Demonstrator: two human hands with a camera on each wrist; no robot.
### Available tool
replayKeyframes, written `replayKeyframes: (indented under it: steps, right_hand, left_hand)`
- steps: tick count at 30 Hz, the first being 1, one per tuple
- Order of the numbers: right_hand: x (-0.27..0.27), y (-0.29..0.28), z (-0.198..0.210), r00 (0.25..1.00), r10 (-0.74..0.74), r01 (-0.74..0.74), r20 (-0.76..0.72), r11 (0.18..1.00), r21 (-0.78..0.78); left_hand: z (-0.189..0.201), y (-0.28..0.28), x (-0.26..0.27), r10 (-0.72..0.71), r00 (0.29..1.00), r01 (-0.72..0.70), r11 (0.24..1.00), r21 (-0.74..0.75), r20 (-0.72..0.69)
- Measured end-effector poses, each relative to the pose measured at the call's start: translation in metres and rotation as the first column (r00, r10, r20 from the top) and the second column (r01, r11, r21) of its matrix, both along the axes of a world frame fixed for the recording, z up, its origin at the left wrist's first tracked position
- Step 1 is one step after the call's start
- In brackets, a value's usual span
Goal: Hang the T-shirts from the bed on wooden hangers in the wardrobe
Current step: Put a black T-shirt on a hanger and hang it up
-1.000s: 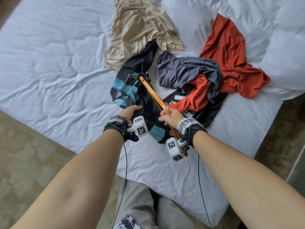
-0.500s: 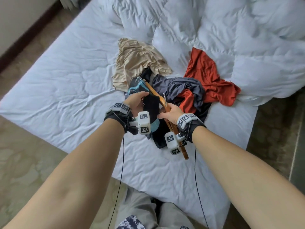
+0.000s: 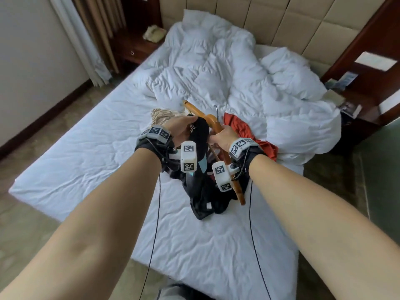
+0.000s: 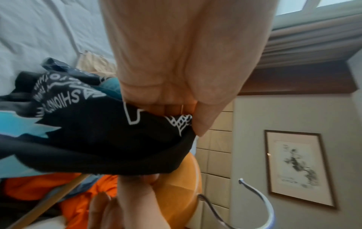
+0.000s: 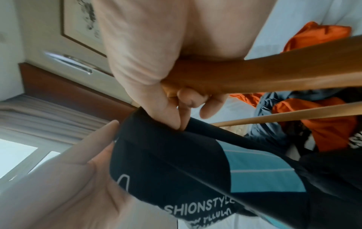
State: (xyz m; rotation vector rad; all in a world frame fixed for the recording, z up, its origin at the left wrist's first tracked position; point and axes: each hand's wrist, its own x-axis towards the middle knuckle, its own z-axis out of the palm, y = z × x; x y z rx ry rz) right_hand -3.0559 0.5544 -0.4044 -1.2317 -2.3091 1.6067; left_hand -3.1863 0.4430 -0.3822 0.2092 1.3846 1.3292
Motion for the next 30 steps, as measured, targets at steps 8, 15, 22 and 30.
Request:
replayKeyframes:
  steps: [8,15,22,30]
  right_hand:
    - [0.051,-0.013,0.082,0.973,0.069,-0.082,-0.222,0.996,-0.048]
    - [0.091,-0.027,0.135,0.967,0.07,-0.07,-0.246,0.998,0.009]
    - [0.114,-0.032,0.178,0.959,-0.045,0.073,-0.279,0.993,0.091]
    - [0.113,-0.033,0.212,0.939,-0.088,0.106,-0.332,0.994,0.037]
  left_hand:
    - [0.09,-0.007,0.046,0.021,0.985,0.001,0.992,0.127,-0.173]
    - [0.151,-0.026,0.095,0.066,0.963,-0.023,0.986,0.163,-0.26]
    - [0.189,-0.042,0.121,0.144,0.919,-0.104,0.987,0.126,-0.367]
    - [0.212,-0.039,0.115,0.141,0.926,-0.132,0.99,0.051,-0.35]
